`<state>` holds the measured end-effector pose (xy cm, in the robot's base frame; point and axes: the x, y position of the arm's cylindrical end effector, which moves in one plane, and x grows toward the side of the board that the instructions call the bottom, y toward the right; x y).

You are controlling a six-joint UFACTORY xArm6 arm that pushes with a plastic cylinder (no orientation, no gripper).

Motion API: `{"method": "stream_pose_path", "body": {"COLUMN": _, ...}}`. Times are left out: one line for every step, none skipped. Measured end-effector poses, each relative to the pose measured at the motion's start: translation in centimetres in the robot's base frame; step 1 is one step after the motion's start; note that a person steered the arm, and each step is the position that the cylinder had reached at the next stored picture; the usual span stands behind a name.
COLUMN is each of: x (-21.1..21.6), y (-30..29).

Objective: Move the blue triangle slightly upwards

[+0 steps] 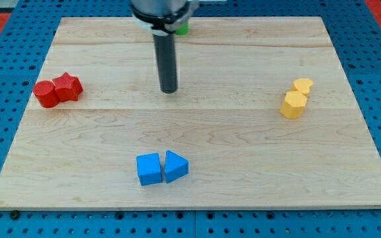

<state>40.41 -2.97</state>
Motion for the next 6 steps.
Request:
{"method": "stream_pose_path", "body": {"x": 4.7, "y": 1.1}}
{"method": "stream_pose_path", "body": {"x": 11.8, "y": 3.6}}
{"method": "stream_pose_path", "body": {"x": 17.4, "y": 4.6}}
{"method": "stream_pose_path", "body": {"x": 19.4, "y": 2.9}}
{"method": "stream_pose_path", "body": {"x": 18.1, "y": 0.4}}
{"method": "stream_pose_path", "body": {"x": 15.0, "y": -1.4}}
